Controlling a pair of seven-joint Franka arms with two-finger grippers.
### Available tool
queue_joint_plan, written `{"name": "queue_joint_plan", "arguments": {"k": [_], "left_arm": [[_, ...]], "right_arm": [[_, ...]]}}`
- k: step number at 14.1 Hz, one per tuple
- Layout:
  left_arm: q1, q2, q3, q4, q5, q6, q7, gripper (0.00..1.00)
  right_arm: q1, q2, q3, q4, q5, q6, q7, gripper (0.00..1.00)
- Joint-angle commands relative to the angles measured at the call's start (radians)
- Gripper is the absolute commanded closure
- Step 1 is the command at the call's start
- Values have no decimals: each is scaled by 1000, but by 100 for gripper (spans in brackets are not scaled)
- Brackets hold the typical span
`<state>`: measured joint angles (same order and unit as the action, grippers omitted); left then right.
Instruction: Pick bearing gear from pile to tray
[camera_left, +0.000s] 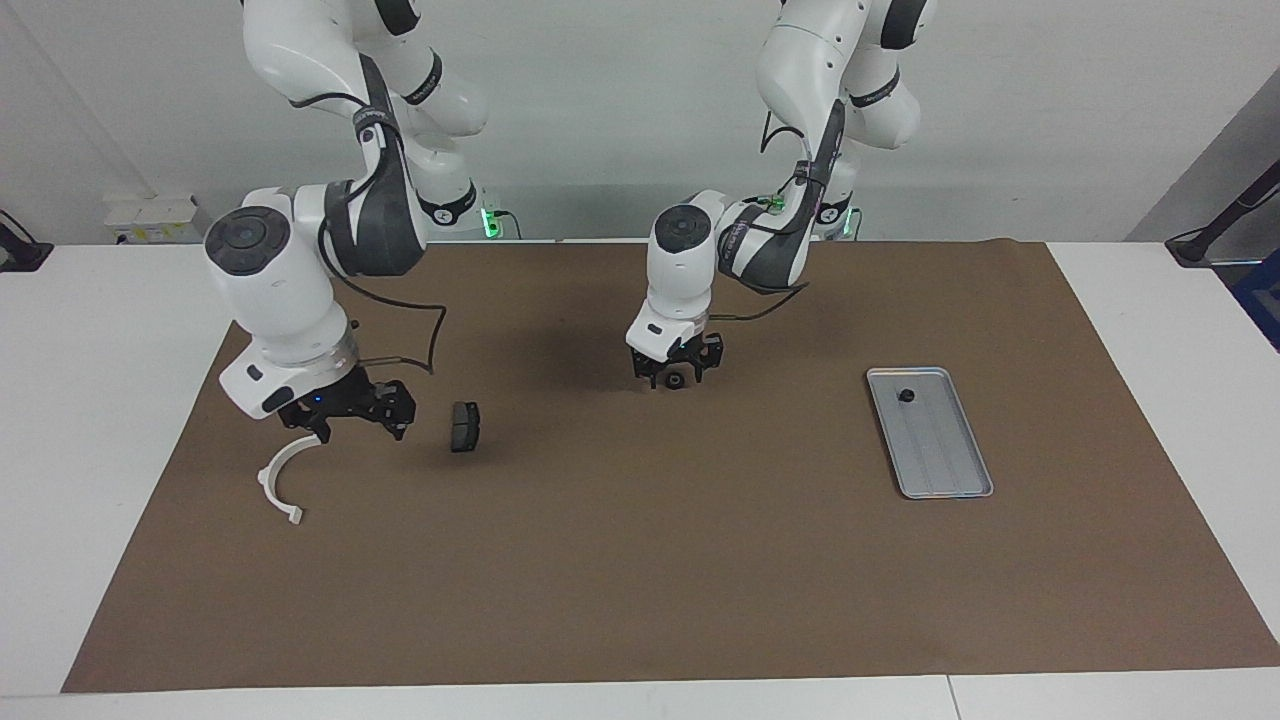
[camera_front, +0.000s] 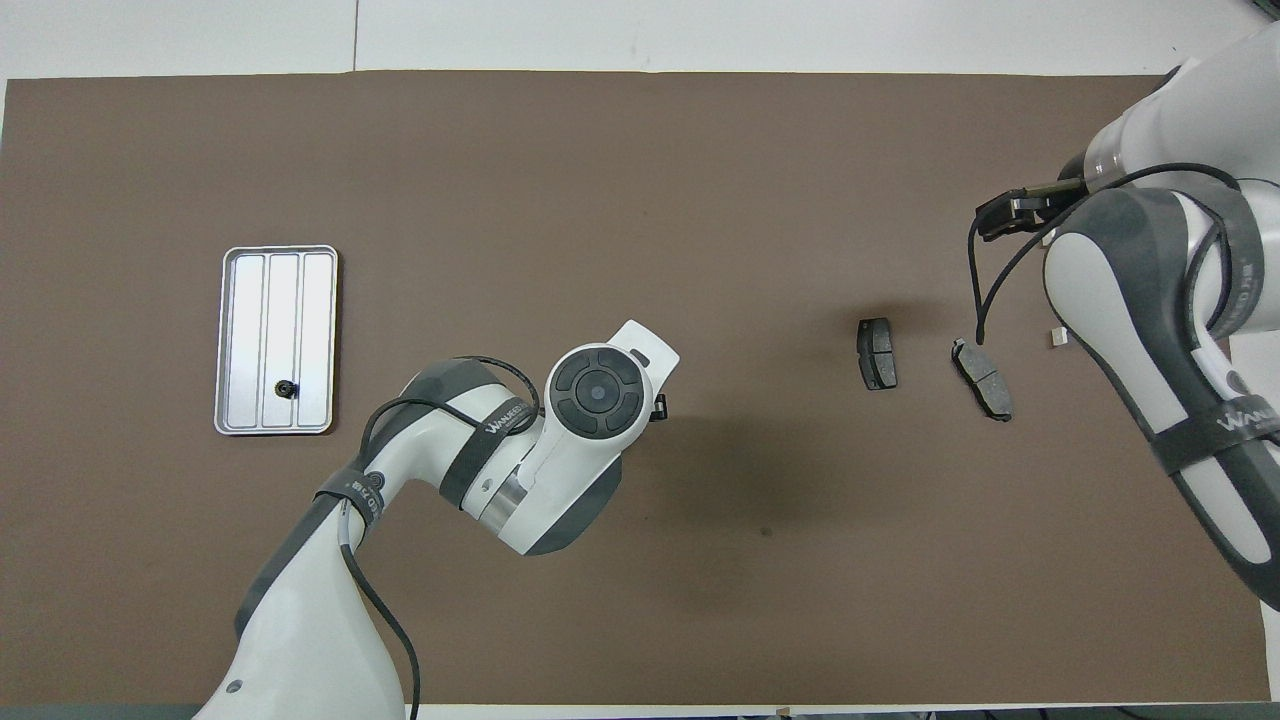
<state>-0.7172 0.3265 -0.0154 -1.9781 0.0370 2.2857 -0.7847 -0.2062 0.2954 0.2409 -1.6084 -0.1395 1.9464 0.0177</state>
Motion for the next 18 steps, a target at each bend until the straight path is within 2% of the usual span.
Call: {"name": "queue_joint_plan", "arguments": {"k": [1,11,15,18], "left_arm": [[-16,-40,14,-76,20,81,-21,22],[-15,-61,14,-102,17,103,-18,23],[-13,-63,14,-133,17,162,-18,23],[-13,-69,14,-145,17,172,-18,23]], "right_arm": [[-22,-41,14,-18,12,-18,-32,0],[-13,-62,14,-19,15,-29,-25,0],[-1,-75,18,-22,15,-41,-31,0],[62,-107,0,-21,23,-76,-27,0]]}}
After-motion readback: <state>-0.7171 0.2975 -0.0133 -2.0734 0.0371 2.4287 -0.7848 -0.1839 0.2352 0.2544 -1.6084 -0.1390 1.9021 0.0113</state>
